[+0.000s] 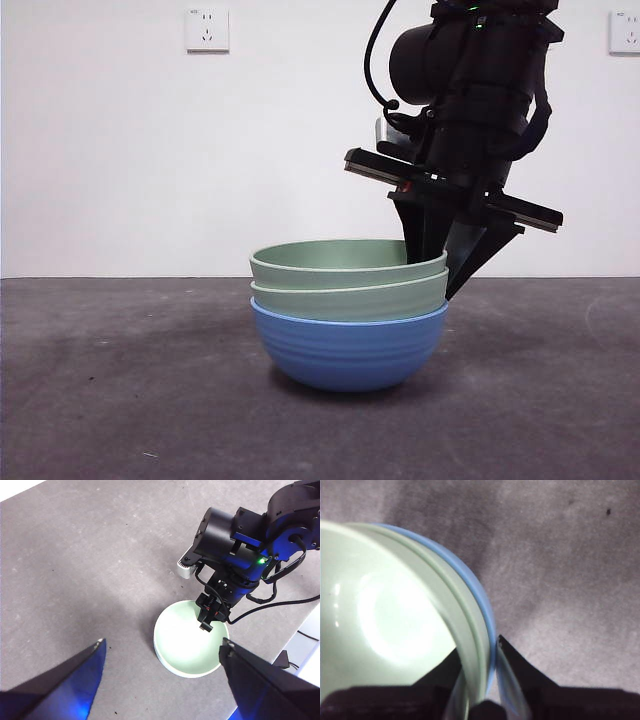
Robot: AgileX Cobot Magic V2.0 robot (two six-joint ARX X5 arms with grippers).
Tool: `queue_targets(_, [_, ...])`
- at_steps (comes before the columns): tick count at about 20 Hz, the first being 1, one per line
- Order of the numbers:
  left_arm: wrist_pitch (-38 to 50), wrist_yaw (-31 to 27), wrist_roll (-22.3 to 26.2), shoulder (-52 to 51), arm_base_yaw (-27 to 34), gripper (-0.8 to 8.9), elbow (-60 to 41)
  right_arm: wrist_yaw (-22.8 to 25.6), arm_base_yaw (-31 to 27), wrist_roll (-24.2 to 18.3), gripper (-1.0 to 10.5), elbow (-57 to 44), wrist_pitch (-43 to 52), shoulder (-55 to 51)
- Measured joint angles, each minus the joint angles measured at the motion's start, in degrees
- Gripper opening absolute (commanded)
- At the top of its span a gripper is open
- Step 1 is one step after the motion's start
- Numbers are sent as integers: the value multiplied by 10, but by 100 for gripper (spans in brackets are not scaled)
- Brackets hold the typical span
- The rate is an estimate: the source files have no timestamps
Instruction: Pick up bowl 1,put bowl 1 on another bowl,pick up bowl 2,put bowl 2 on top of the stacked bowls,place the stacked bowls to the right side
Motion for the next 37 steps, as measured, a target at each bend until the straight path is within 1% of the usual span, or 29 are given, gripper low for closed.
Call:
queue_targets(4, [-3,0,0,0,0,382,0,1,-23,-10,-17,-1,0,-33])
queue_targets(7, [-4,0,1,0,0,381,0,1,-81,-20,-17,-1,4,-61])
queue_targets(11, [-13,0,4,0,0,381,0,3,-159,-34,-17,-1,21,-59])
queue_targets(15, [-14,0,4,0,0,381,0,5,-211,-36,-17,-1,60,-50])
queue_targets(18, [-15,1,4,0,0,381,0,5,-238,-43,-17,-2,67,-14])
queue_targets(20, [-16,0,4,0,0,381,0,2,-249,-45,-17,-2,75,1])
queue_targets(25, [-21,0,4,0,0,381,0,-3,-254,-55,-10,0,82,10])
queue_targets(26, [-21,0,4,0,0,381,0,-3,-254,-56,34,2,82,12])
queue_targets(28, [-21,1,4,0,0,381,0,-4,-254,-56,181,2,83,13])
queue_targets(29, [-21,1,4,0,0,381,0,-3,-254,-57,231,2,85,15])
queue_targets(37, [-21,0,4,0,0,381,0,-1,-252,-61,232,2,86,25])
